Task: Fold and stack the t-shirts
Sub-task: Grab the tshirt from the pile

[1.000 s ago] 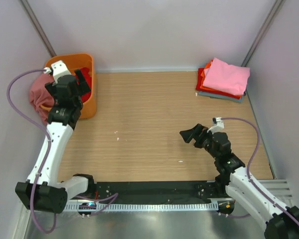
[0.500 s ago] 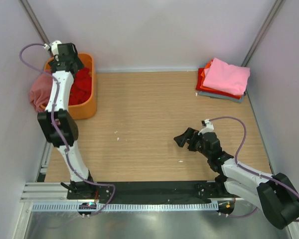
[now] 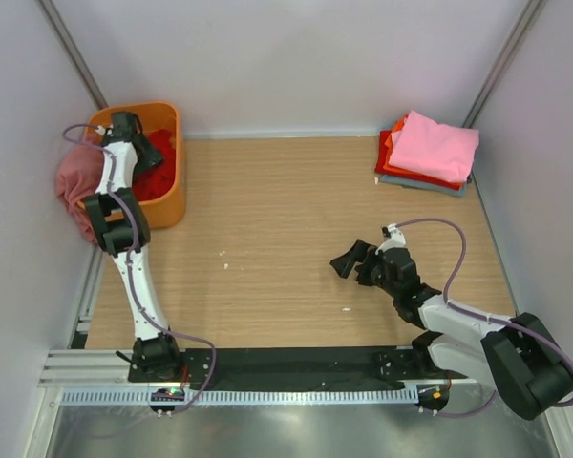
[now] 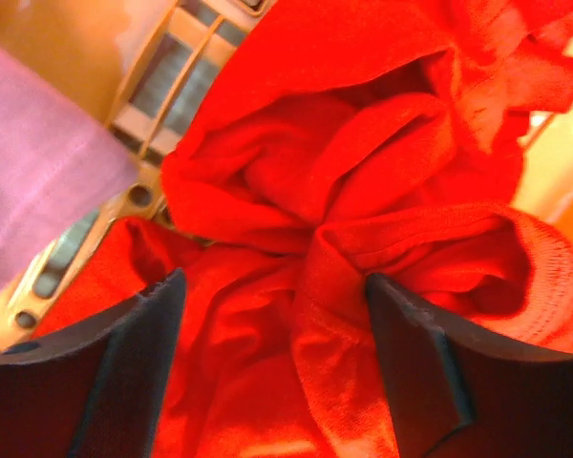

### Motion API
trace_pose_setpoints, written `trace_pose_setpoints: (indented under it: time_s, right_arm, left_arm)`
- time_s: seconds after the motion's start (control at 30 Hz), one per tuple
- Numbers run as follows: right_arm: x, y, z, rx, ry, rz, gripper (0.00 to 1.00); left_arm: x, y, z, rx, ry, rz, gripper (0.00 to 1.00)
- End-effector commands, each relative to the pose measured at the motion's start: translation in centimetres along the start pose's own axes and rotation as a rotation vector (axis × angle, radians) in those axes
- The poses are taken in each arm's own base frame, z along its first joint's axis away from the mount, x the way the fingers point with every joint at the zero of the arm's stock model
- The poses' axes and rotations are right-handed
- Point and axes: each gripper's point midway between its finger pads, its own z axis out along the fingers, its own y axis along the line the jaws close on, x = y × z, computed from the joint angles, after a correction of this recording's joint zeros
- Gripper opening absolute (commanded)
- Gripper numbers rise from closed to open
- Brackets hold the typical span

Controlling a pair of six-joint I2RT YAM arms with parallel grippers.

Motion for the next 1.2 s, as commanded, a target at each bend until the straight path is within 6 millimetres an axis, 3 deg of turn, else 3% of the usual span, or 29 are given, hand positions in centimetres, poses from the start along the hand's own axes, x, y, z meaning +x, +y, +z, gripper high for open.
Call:
trace_pose_setpoints:
  time_s: [0.0,0.1,0.13,0.23,0.37,0.4,0.47,0.5,0.57,0.6,0.67,0.7,0.77,0.8,0.9,0.93,1.03,1.1,1.13,1.17]
  right_arm:
    - [-2.6,2.0,0.6,-0.050,-0.079,-0.020,1.00]
    - [-2.6,2.0,0.6,-0.047,-0.079,-0.019,1.00]
    - [-2.7,2.0,0.6,-0.048,-0.081,-0.019,1.00]
    - [-2.6,1.9,0.6,-0.045,-0.081,-0.017,1.00]
    - [-2.8,2.0,0.6,-0.045,-0.085,-0.017,1.00]
    - [-2.7,1.9,0.6,-0.043,-0.085,-0.017,1.00]
    - [-2.8,2.0,0.5,-0.049,-0.088,-0.016,1.00]
    - [-2.8,2.0,0.4,-0.049,-0.090,-0.014,1.00]
    - [-2.8,2.0,0.3,-0.051,-0.098,-0.013,1.00]
    - [-2.8,2.0,0.2,-0.053,-0.097,-0.013,1.00]
    - [-2.8,2.0,0.1,-0.054,-0.101,-0.013,1.00]
    - [-2.9,2.0,0.1,-0.056,-0.102,-0.013,1.00]
    - [-2.9,2.2,0.1,-0.062,-0.105,-0.012,1.00]
    - [-2.9,2.1,0.0,-0.059,-0.106,-0.013,1.00]
    - [-3.5,2.2,-0.5,-0.066,-0.141,-0.004,1.00]
    - [-3.3,2.0,-0.7,-0.063,-0.141,0.001,1.00]
    - [-5.4,2.4,-2.1,-0.048,-0.227,-0.010,1.00]
    - [-7.6,2.0,-4.2,0.028,-0.300,-0.018,1.00]
    - [-10.4,3.7,-5.9,0.020,-0.368,-0.032,1.00]
    - [-11.8,4.1,-7.2,0.035,-0.407,-0.046,1.00]
  left_arm:
    - [-0.8,-2.2,-0.2,0.128,0.002,-0.026,0.75]
    - [-0.8,-2.9,0.8,0.175,0.012,-0.045,0.31]
    - [-0.8,-3.4,0.8,0.208,0.025,-0.051,0.02]
    - [-2.2,-4.8,-0.8,0.280,0.004,-0.073,0.00]
    - [-7.7,-7.1,-8.4,0.401,-0.137,-0.125,0.00]
    - [-10.2,-7.7,-12.4,0.451,-0.214,-0.137,0.00]
    - [-12.4,-8.4,-17.1,0.509,-0.289,-0.159,0.00]
    - [-14.2,-8.6,-21.5,0.556,-0.368,-0.167,0.00]
    - [-15.4,-9.0,-25.6,0.615,-0.441,-0.165,0.00]
    - [-16.2,-8.9,-30.2,0.660,-0.509,-0.161,0.00]
    - [-16.5,-9.7,-34.7,0.739,-0.577,-0.151,0.00]
    - [-16.4,-9.9,-38.8,0.791,-0.630,-0.139,0.00]
    - [-16.1,-10.7,-44.2,0.896,-0.699,-0.096,0.00]
    - [-15.2,-11.2,-48.4,0.963,-0.740,-0.068,0.00]
    - [-12.7,-12.1,-55.1,1.100,-0.794,0.022,0.00]
    - [-11.8,-11.6,-57.8,1.140,-0.818,0.039,0.00]
    - [-8.8,-11.2,-61.1,1.239,-0.784,0.077,0.00]
    - [-6.7,-11.6,-59.6,1.254,-0.684,0.087,0.00]
    - [-5.4,-11.5,-59.5,1.269,-0.646,0.099,0.01]
    - [-3.6,-11.2,-58.4,1.265,-0.593,0.112,0.01]
